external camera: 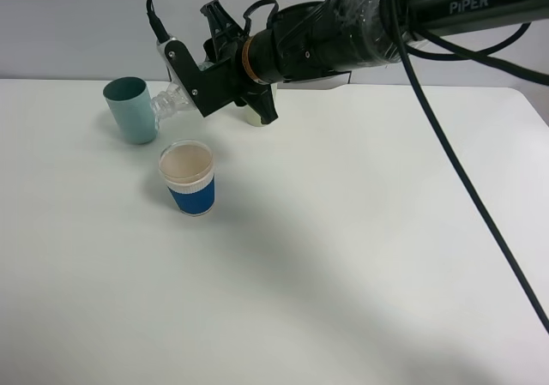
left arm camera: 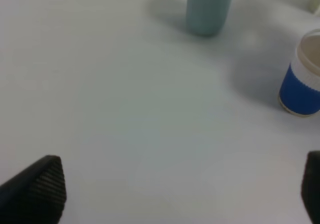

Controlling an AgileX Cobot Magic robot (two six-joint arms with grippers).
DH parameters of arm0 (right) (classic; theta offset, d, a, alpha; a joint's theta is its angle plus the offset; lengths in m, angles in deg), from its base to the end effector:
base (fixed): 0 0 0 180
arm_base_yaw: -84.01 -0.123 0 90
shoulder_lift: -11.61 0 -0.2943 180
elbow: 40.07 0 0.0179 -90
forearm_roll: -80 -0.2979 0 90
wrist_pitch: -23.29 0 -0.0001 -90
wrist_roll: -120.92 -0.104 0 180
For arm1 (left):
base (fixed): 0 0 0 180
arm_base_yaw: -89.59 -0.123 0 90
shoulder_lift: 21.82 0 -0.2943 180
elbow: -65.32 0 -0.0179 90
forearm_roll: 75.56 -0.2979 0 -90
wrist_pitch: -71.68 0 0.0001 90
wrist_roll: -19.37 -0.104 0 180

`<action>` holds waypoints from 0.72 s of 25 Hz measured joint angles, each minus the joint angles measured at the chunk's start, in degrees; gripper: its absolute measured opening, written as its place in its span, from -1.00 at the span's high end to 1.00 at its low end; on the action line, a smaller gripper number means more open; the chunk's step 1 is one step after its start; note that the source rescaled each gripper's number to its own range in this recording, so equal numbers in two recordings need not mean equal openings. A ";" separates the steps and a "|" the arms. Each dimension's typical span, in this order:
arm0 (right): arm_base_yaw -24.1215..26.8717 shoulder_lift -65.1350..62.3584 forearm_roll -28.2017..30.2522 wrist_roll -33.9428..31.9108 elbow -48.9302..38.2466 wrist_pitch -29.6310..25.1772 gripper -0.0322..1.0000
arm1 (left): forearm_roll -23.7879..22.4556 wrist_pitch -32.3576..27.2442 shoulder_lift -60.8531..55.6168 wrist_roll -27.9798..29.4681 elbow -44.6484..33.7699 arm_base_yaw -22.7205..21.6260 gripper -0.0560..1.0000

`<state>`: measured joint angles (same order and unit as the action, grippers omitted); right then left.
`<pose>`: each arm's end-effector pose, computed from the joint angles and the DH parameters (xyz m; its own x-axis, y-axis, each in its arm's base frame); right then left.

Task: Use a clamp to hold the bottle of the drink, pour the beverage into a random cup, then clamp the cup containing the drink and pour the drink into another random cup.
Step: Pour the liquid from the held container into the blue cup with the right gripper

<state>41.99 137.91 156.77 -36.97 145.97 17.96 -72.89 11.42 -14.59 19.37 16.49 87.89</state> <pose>0.3993 0.3470 0.1714 0.6617 -0.7285 0.1775 -0.2899 -0.4669 -0.8355 0.0384 -0.0031 0.2951 -0.4428 -0.0363 -0.8959 -0.0036 0.9992 -0.0386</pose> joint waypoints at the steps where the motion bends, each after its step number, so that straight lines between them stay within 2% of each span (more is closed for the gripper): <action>1: 0.00 0.00 0.00 0.00 0.00 0.03 0.94 | 0.00 0.00 0.00 0.00 0.00 0.00 -0.71; 18: 0.00 -0.37 0.00 0.00 0.00 0.61 0.94 | 0.00 0.00 0.00 0.00 0.00 0.00 -0.71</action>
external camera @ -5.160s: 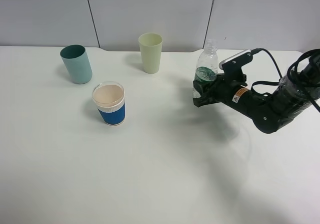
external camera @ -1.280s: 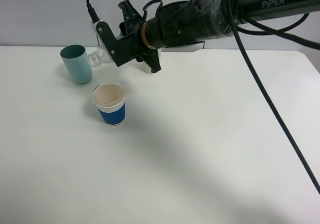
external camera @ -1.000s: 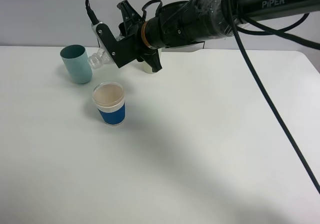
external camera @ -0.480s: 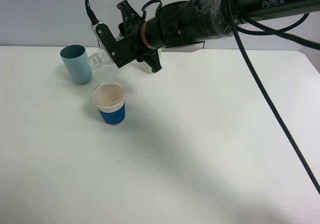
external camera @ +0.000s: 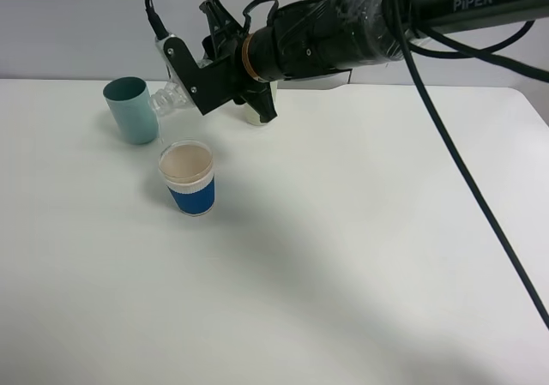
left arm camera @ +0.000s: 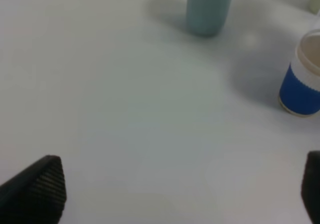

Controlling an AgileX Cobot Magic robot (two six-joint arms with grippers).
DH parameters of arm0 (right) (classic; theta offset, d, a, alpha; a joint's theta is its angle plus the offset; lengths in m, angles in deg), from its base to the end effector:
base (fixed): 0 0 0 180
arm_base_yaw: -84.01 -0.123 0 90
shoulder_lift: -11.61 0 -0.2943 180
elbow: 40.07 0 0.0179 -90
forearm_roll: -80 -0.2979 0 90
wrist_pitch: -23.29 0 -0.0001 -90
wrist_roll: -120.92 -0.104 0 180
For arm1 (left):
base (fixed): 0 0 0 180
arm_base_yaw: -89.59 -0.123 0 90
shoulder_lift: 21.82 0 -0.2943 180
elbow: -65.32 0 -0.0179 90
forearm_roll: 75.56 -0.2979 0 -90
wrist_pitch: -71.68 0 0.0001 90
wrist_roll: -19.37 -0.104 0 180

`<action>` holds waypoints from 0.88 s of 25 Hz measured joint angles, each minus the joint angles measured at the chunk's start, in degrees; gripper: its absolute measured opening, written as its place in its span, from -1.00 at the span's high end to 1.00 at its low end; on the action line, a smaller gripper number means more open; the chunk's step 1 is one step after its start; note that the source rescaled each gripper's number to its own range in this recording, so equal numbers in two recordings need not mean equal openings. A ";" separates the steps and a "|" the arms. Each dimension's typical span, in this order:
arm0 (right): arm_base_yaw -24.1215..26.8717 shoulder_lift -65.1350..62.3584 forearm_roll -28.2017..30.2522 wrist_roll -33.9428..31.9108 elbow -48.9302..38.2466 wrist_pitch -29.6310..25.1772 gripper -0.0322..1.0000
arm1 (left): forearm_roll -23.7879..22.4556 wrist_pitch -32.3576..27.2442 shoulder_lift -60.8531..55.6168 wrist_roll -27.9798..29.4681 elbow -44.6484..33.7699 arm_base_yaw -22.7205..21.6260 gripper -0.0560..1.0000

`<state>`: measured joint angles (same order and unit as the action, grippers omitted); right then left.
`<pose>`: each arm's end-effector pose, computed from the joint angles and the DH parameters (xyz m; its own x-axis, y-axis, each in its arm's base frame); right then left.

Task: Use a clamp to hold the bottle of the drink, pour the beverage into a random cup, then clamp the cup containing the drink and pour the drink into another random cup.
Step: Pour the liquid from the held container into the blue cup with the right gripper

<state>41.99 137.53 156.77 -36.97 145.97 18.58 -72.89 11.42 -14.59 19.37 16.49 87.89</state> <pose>0.3984 0.3477 0.1751 0.6677 -0.7242 0.1724 -0.2830 -0.4611 -0.8410 0.0384 -0.0031 0.2951 -0.4428 -0.0363 -0.8959 -0.0036 0.9992 -0.0386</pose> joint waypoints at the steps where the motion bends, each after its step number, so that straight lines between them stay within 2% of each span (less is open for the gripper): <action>1: 0.00 -0.18 0.00 0.00 0.00 0.08 0.94 | 0.00 0.00 0.00 0.00 0.00 0.00 -0.71; 13: 0.00 -0.46 0.04 -0.15 0.00 0.16 0.94 | 0.00 0.00 0.00 0.00 0.00 0.00 -0.71; 22: 0.00 -1.56 1.28 -2.97 0.00 0.16 0.94 | 0.00 0.00 0.00 0.00 0.00 0.00 -0.71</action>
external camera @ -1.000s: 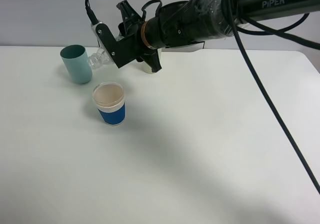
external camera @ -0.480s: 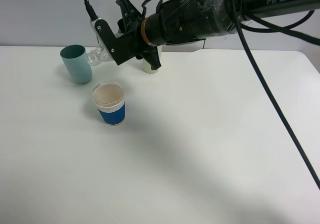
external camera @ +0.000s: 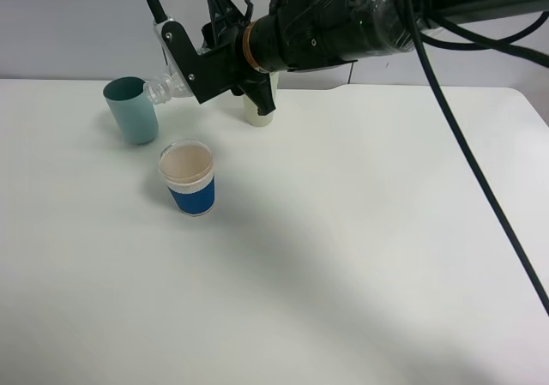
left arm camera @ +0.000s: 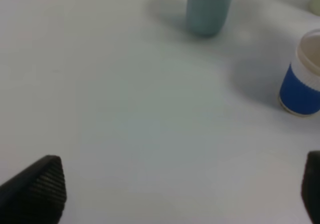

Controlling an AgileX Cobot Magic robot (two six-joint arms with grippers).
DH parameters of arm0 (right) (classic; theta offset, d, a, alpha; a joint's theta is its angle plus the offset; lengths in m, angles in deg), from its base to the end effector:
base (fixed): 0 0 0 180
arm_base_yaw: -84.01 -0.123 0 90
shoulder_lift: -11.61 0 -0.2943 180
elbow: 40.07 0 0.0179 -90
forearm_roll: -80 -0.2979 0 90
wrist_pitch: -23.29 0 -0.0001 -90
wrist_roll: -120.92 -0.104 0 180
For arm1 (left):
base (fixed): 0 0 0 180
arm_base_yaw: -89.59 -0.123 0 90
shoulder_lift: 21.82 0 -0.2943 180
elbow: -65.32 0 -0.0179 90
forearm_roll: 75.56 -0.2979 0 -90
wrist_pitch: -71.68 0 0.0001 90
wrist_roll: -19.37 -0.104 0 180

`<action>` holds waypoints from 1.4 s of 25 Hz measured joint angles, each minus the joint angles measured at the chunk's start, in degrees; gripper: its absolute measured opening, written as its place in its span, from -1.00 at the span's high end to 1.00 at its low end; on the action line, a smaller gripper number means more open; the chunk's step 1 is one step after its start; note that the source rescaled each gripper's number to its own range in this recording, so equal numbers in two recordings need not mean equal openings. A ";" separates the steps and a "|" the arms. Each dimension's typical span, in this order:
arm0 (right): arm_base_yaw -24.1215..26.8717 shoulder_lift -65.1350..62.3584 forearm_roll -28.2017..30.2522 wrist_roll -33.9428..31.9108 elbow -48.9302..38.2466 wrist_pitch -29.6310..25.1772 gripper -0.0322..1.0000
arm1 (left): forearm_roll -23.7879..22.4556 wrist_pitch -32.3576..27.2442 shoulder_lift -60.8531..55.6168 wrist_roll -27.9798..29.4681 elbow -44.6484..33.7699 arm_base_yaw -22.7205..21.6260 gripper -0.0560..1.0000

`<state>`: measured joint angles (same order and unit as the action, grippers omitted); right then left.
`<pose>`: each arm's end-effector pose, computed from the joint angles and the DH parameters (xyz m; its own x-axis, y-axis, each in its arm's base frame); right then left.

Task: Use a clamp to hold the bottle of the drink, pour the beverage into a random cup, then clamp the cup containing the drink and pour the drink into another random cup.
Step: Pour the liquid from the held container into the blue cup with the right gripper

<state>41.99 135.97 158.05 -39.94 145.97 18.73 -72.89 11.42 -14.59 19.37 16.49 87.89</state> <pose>0.3972 0.3469 0.1897 0.6574 -0.7392 0.1464 -0.2835 -0.4226 -0.8608 0.0384 -0.0031 0.2951 -0.4428 -0.0363 -0.8959 -0.0036 0.9992 -0.0386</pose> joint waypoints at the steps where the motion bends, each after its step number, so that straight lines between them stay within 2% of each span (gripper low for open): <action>1: 0.00 -0.15 0.09 0.01 0.00 0.00 0.94 | 0.00 0.00 0.00 0.00 0.00 0.00 -0.71; 9: 0.00 -2.91 2.18 0.18 -4.75 0.51 0.94 | 0.00 0.00 0.00 0.00 0.00 0.00 -0.71; 16: 0.00 -3.29 3.05 0.42 -5.40 0.52 0.94 | 0.00 0.00 0.00 0.00 0.00 0.00 -0.71; 25: 0.00 -3.31 3.05 7.96 -5.56 -0.71 0.94 | 0.00 0.00 0.00 0.00 0.00 0.00 -0.71; 32: 0.00 -3.31 3.36 8.03 -5.56 -1.50 0.94 | 0.00 0.00 0.00 0.00 0.00 0.00 -0.71; 35: 0.00 -3.31 5.24 8.08 -5.56 -1.50 0.94 | 0.00 0.00 0.00 0.00 0.00 0.00 -0.71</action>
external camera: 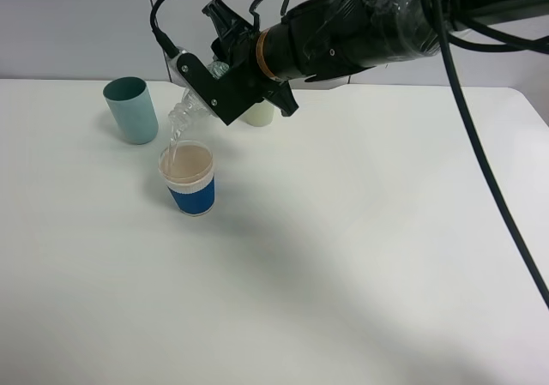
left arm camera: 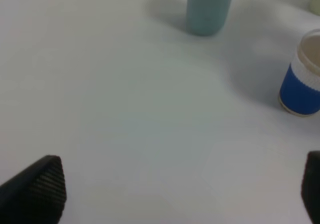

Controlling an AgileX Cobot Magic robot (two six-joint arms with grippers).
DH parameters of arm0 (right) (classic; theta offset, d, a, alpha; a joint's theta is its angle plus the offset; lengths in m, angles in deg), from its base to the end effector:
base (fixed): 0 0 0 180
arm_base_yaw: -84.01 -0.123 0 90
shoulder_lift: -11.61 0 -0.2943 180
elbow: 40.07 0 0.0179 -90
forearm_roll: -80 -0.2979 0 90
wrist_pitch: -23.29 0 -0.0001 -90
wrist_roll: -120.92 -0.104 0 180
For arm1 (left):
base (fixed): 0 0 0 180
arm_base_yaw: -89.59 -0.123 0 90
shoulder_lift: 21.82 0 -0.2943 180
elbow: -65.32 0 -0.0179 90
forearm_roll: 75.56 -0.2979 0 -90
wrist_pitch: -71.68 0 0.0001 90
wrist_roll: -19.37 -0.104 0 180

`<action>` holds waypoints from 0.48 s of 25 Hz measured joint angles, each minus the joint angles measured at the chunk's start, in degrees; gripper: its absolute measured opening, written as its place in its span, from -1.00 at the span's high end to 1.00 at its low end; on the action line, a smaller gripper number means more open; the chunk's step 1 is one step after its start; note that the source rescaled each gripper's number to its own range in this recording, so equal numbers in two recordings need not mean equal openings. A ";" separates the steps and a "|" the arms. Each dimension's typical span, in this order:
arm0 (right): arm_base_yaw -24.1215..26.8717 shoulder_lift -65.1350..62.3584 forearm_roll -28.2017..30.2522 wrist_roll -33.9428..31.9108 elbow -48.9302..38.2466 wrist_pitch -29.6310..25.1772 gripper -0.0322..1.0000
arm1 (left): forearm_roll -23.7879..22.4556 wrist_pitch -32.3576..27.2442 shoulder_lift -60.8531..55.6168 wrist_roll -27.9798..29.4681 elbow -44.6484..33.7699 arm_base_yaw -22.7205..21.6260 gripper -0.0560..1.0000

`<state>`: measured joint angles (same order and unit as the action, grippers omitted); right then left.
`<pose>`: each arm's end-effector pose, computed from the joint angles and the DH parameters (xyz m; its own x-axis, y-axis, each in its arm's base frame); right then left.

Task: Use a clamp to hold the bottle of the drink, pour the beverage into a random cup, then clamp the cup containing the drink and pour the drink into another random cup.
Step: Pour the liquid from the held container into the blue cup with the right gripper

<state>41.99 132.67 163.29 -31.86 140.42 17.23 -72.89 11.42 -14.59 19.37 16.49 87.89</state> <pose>0.3831 0.3304 0.1853 0.6962 -0.6268 0.3499 -0.1518 -0.6050 -0.7816 0.0384 -0.0031 0.2951 -0.4428 -0.0363 -0.8959 -0.0036 0.9992 -0.0386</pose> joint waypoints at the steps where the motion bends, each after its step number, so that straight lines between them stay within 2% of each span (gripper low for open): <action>1: 0.00 0.00 0.87 0.00 0.00 0.00 0.94 | 0.00 0.00 0.00 0.00 0.00 0.00 -0.71; 6: 0.00 0.00 1.64 -0.05 0.00 -0.45 0.94 | 0.00 0.00 0.00 0.00 0.00 0.00 -0.71; 12: 0.00 0.00 1.82 -0.17 0.00 -4.59 0.94 | 0.00 0.00 0.00 0.00 0.00 0.00 -0.71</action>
<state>41.99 132.67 165.11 -32.03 140.42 12.65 -72.89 11.42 -14.59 19.37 16.49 87.89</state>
